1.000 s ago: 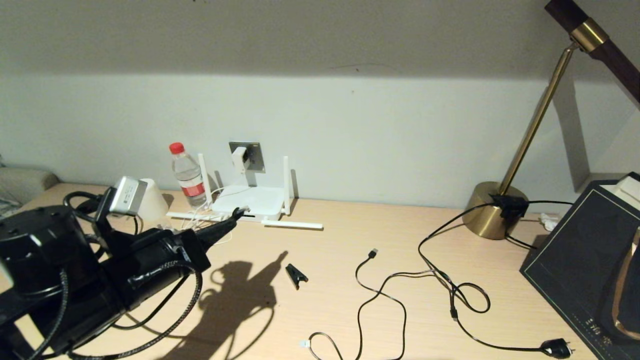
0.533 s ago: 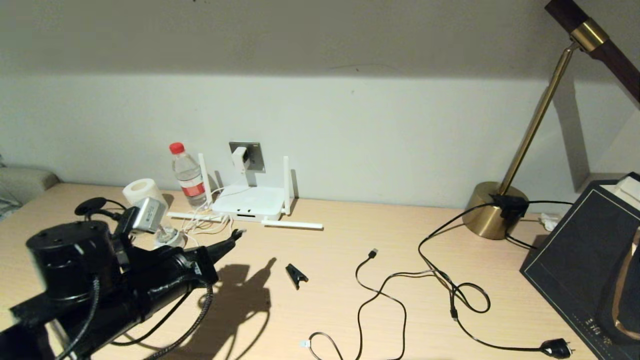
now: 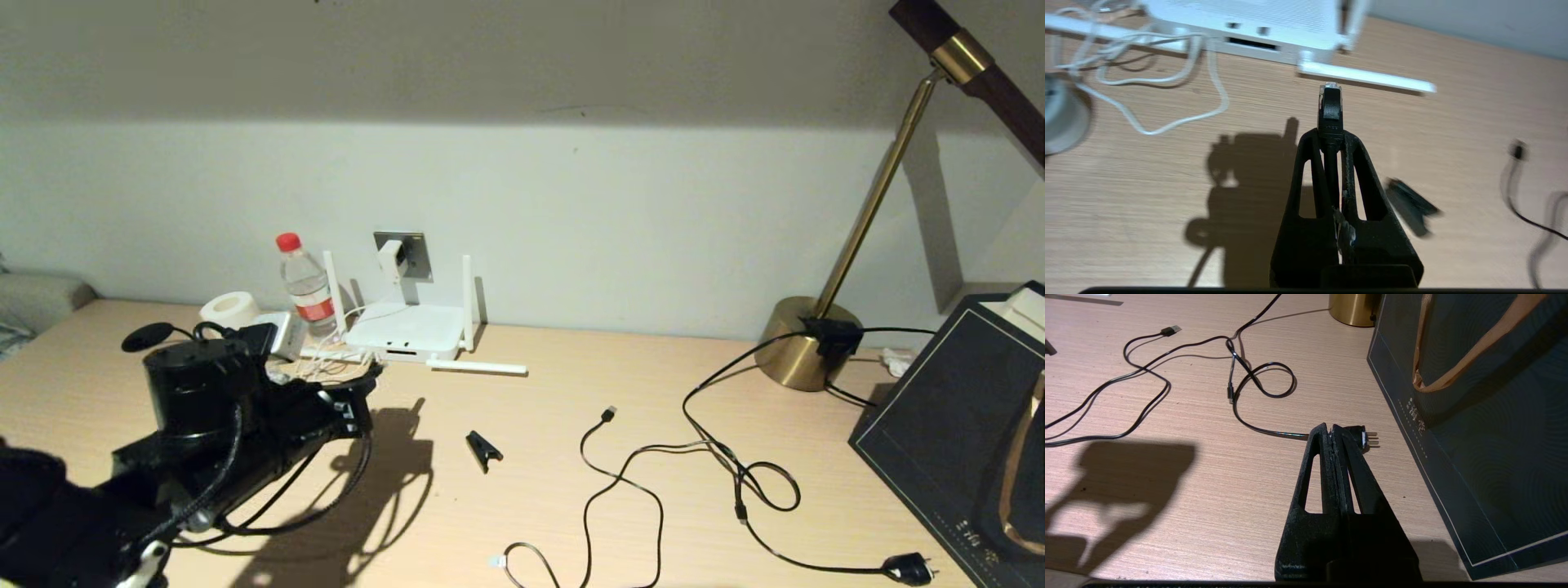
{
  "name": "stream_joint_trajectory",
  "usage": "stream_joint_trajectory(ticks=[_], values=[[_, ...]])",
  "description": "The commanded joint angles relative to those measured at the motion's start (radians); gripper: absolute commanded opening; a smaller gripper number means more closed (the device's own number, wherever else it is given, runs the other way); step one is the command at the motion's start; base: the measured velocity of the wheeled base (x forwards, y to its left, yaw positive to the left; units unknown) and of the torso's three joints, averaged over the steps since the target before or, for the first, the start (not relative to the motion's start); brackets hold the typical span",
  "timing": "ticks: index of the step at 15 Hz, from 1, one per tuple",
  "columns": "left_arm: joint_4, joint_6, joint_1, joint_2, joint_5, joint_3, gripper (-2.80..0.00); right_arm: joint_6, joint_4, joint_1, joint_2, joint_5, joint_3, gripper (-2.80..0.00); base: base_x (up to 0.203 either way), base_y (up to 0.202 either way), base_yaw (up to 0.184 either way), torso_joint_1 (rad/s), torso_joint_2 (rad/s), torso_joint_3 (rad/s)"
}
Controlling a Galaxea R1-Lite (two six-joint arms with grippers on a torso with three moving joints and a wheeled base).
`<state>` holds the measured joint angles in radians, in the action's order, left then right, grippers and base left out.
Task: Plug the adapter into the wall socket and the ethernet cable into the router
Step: Plug cable into router interface
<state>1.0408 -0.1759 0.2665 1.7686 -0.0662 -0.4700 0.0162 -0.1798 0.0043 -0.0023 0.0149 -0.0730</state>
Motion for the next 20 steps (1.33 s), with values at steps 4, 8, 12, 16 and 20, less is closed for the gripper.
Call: stream_joint_trajectory(ticks=[4,8,12,16,20], values=[[-0.01,0.027,-0.094,0.196,0.084,-0.159,-2.8,0.001,-0.001,0.0,0.002,0.0,0.001,-2.8,0.0,0.0,0.0,0.0,0.0,0.0],[-0.058,0.029,-0.1,0.248,0.091,-0.24,-2.8,0.001,-0.001,0.0,0.002,0.0,0.0,-2.8,0.0,0.0,0.0,0.0,0.0,0.0],[-0.067,0.029,-0.112,0.308,0.091,-0.298,-2.8,0.001,-0.001,0.0,0.002,0.0,0.0,-2.8,0.0,0.0,0.0,0.0,0.0,0.0],[-0.067,0.027,-0.125,0.364,0.091,-0.338,-2.8,0.001,-0.001,0.0,0.002,0.0,0.001,-2.8,0.0,0.0,0.0,0.0,0.0,0.0],[-0.067,0.027,-0.128,0.403,0.092,-0.379,-2.8,0.001,-0.001,0.0,0.002,0.0,0.001,-2.8,0.0,0.0,0.0,0.0,0.0,0.0]])
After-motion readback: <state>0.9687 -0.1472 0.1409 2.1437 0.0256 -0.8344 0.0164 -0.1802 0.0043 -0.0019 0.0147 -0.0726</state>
